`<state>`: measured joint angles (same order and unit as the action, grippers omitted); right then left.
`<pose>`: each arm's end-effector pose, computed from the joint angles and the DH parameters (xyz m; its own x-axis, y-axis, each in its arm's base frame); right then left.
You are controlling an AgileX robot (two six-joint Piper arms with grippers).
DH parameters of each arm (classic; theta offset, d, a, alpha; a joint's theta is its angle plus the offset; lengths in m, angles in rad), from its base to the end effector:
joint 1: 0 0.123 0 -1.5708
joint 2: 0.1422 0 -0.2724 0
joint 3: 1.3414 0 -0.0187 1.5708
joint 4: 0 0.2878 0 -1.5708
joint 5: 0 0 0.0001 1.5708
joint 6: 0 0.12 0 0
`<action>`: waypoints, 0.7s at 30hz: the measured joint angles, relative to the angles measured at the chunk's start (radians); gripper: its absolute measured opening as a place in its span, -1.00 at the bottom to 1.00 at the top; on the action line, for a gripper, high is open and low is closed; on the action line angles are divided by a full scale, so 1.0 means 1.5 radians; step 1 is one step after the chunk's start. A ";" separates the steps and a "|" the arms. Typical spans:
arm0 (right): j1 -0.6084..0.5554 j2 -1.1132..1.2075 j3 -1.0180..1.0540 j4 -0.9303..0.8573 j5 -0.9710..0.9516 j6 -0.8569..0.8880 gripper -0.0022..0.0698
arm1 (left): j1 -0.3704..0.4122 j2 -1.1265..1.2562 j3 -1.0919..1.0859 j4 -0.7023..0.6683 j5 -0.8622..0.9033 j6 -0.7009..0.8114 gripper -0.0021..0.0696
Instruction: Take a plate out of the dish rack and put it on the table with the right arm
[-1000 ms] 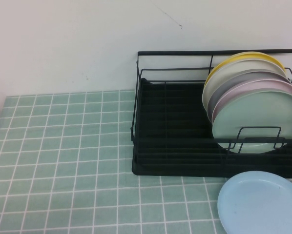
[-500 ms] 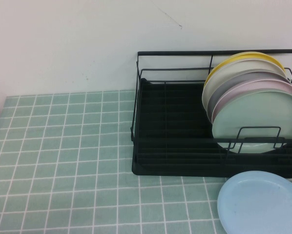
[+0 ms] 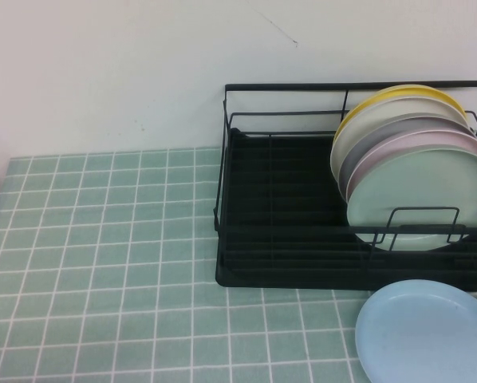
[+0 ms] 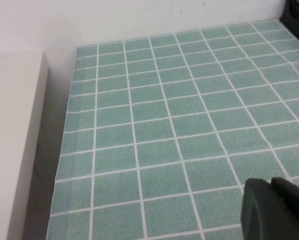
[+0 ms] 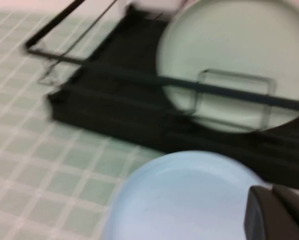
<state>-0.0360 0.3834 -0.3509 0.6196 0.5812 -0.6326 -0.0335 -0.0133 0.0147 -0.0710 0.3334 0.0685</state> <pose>0.1550 0.0327 0.2459 -0.3963 -0.0757 -0.9150 -0.2936 0.9547 0.0482 0.1311 -0.0072 0.1719 -0.2441 0.0096 -0.9697 0.0563 0.9984 -0.0043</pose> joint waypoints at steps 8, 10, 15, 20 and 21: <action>0.001 -0.211 0.220 -0.001 -0.270 -0.083 -0.94 | 0.000 0.000 0.000 0.000 0.000 0.001 -0.95; 0.001 -0.247 0.242 -0.001 -0.296 -0.110 -0.94 | 0.000 0.000 0.000 0.000 0.000 0.001 -0.95; 0.001 -0.263 0.252 0.011 -0.331 -0.137 -0.94 | 0.000 -0.001 0.000 0.000 0.000 0.001 -0.95; 0.001 -0.263 0.252 0.016 -0.335 -0.142 -0.94 | 0.000 -0.001 0.000 0.000 0.000 0.001 -0.95; 0.001 -0.263 0.252 0.016 -0.335 -0.142 -0.94 | 0.000 -0.001 0.000 0.000 0.000 0.001 -0.95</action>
<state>-0.0344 -0.0110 0.0269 0.6442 0.0787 -0.8457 -0.0335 -0.0151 0.0147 -0.0710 0.3334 0.0703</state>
